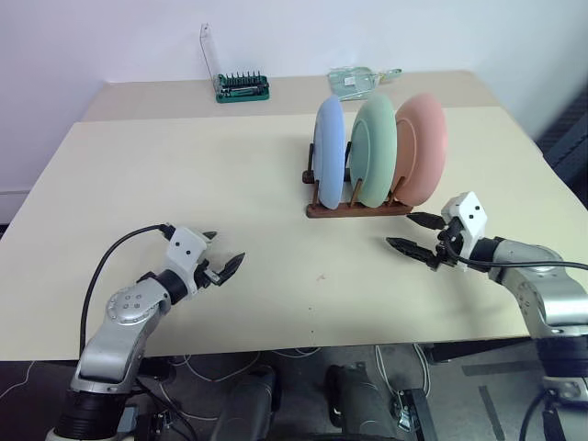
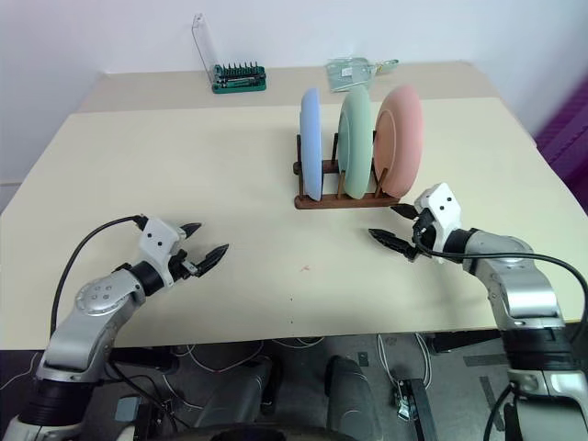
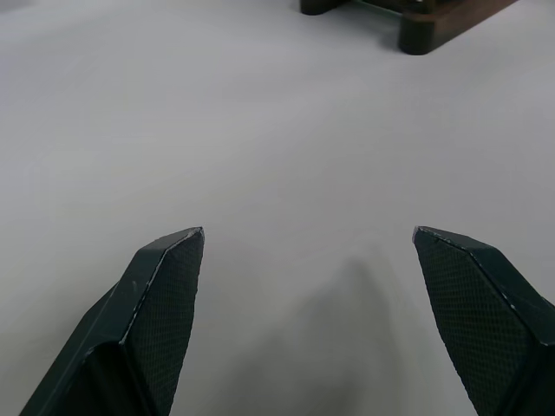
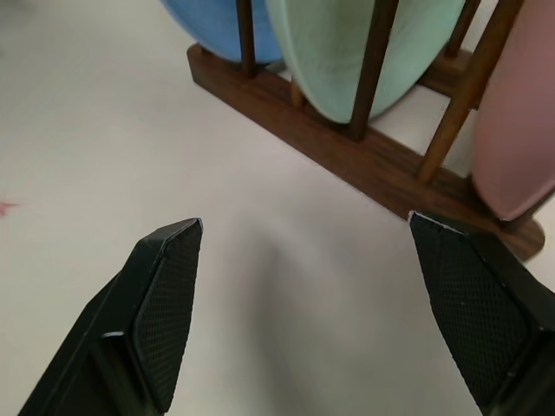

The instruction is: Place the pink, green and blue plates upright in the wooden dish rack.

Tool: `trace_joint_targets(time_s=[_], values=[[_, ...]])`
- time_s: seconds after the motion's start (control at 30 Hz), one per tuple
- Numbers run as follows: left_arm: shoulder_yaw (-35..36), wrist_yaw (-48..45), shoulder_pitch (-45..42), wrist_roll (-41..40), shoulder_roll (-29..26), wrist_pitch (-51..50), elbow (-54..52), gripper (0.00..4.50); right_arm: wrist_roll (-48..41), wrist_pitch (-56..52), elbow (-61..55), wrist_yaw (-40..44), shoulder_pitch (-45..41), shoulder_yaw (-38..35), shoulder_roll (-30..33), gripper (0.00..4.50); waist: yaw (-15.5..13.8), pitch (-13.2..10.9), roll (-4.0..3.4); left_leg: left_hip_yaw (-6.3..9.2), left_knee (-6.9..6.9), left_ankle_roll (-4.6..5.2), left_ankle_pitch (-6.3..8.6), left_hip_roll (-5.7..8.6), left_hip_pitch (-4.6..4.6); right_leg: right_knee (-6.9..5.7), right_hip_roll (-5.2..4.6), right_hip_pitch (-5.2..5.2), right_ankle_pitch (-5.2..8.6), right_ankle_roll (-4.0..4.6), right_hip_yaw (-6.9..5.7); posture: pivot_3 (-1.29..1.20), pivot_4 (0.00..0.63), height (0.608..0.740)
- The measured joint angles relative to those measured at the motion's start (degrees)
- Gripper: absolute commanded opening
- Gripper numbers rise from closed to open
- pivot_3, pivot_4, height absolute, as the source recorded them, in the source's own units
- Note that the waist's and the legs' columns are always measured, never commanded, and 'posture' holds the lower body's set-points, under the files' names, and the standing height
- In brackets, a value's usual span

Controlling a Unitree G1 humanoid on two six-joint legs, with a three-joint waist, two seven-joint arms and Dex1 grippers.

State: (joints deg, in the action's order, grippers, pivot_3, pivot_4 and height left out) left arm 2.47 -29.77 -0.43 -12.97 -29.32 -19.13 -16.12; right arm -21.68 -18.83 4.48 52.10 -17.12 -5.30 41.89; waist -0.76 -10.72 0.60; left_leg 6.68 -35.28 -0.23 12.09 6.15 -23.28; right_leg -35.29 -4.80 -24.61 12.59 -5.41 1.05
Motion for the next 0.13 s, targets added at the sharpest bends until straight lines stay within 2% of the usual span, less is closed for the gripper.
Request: trace_joint_targets(time_s=[0.13], values=[[0.37,1.44,1.92,0.66,0.81,-0.1,-0.72,3.98,2.71,3.67,4.23,1.37,-0.67,2.16,-0.94,3.88,0.03,0.0,0.0,0.0,0.0,0.0,0.0,-0.01,0.0,0.01,0.01,0.0,-0.03,-0.05,-0.01,0.0,0.15,0.74]])
